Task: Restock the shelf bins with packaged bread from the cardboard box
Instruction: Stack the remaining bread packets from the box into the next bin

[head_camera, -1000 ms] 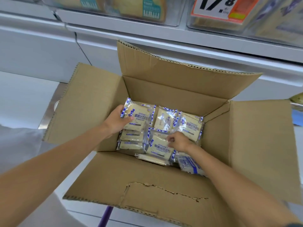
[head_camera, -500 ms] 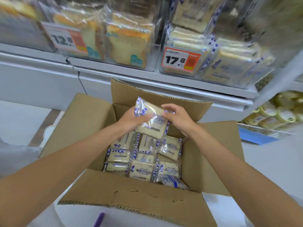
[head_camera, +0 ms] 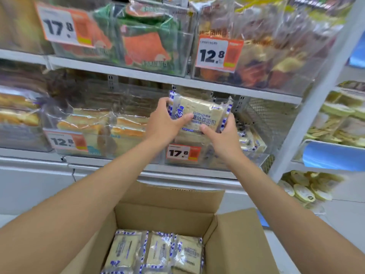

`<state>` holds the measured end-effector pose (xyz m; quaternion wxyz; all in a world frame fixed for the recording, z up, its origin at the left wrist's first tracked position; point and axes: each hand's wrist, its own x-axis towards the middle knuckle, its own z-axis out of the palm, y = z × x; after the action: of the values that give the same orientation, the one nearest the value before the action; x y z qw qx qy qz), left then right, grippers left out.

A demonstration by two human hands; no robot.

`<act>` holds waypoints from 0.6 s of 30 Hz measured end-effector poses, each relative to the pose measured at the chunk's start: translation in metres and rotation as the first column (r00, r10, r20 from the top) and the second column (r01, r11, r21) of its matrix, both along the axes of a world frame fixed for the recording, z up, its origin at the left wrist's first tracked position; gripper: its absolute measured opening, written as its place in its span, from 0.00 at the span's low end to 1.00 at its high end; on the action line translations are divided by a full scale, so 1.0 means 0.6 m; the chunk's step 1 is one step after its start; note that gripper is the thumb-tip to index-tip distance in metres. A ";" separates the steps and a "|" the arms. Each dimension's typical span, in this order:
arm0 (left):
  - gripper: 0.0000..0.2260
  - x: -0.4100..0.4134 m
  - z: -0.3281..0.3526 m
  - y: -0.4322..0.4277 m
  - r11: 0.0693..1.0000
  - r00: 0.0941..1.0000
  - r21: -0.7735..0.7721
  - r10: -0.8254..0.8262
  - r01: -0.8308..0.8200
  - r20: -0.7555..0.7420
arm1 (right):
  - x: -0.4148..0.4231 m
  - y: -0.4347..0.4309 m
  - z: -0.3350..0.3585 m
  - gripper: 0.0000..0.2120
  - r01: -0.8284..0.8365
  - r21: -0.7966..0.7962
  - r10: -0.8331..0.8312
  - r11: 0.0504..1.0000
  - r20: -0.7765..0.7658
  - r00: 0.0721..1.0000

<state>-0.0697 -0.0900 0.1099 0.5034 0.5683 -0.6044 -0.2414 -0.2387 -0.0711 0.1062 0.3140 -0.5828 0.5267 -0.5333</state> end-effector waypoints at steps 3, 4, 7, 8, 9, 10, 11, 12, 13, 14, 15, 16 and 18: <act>0.36 -0.017 0.005 -0.065 0.999 0.996 0.044 -0.022 0.018 0.089 | -0.006 -0.069 -0.001 0.32 0.063 -0.017 -0.063 0.998 -0.035 0.997; 0.41 -0.019 0.000 -0.085 0.996 0.988 0.087 -0.038 0.025 0.152 | -0.008 -0.089 -0.009 0.31 0.044 0.020 -0.044 0.999 -0.046 0.998; 0.41 -0.014 -0.019 -0.121 0.981 0.954 0.196 -0.050 -0.009 0.296 | -0.009 -0.137 -0.033 0.28 -0.006 0.160 0.015 0.987 -0.052 0.999; 0.38 -0.010 -0.024 -0.129 0.984 0.948 0.174 -0.036 -0.021 0.317 | -0.009 -0.152 -0.037 0.29 0.017 0.177 -0.011 0.984 -0.037 0.999; 0.35 -0.007 -0.026 -0.134 0.989 0.946 0.146 -0.019 -0.030 0.325 | -0.009 -0.162 -0.036 0.30 0.049 0.181 -0.046 0.982 -0.022 0.999; 0.34 -0.004 -0.029 -0.139 0.992 0.945 0.121 -0.009 -0.033 0.328 | -0.010 -0.173 -0.036 0.30 0.057 0.184 -0.057 0.981 -0.005 0.998; 0.35 -0.003 -0.030 -0.140 0.992 0.947 0.123 -0.017 -0.024 0.322 | -0.009 -0.180 -0.033 0.29 0.042 0.188 -0.044 0.981 0.003 0.999; 0.37 -0.002 -0.032 -0.140 0.990 0.955 0.138 -0.032 -0.010 0.296 | -0.008 -0.185 -0.030 0.26 0.006 0.185 -0.006 0.983 -0.004 1.000; 0.38 -0.001 -0.033 -0.139 0.987 0.967 0.159 -0.046 0.005 0.252 | -0.007 -0.184 -0.026 0.24 -0.027 0.186 0.032 0.982 -0.024 0.999; 0.39 -0.001 -0.035 -0.138 0.986 0.976 0.168 -0.055 0.020 0.209 | -0.009 -0.185 -0.025 0.23 -0.057 0.188 0.066 0.980 -0.043 0.997; 0.39 0.000 -0.036 -0.137 0.984 0.981 0.174 -0.061 0.029 0.184 | -0.010 -0.183 -0.022 0.23 -0.073 0.189 0.085 0.979 -0.059 0.995; 0.40 0.001 -0.037 -0.136 0.984 0.983 0.173 -0.064 0.034 0.174 | -0.013 -0.184 -0.022 0.23 -0.075 0.184 0.090 0.980 -0.073 0.993; 0.41 0.001 -0.035 -0.134 0.982 0.983 0.182 -0.078 0.047 0.167 | -0.019 -0.184 -0.023 0.24 -0.036 0.148 0.051 0.988 -0.097 0.994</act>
<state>-0.0692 -0.1704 0.0889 0.3884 0.6104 -0.6398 -0.2594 -0.2504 -0.1813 0.0924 0.3404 -0.5955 0.5666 -0.4565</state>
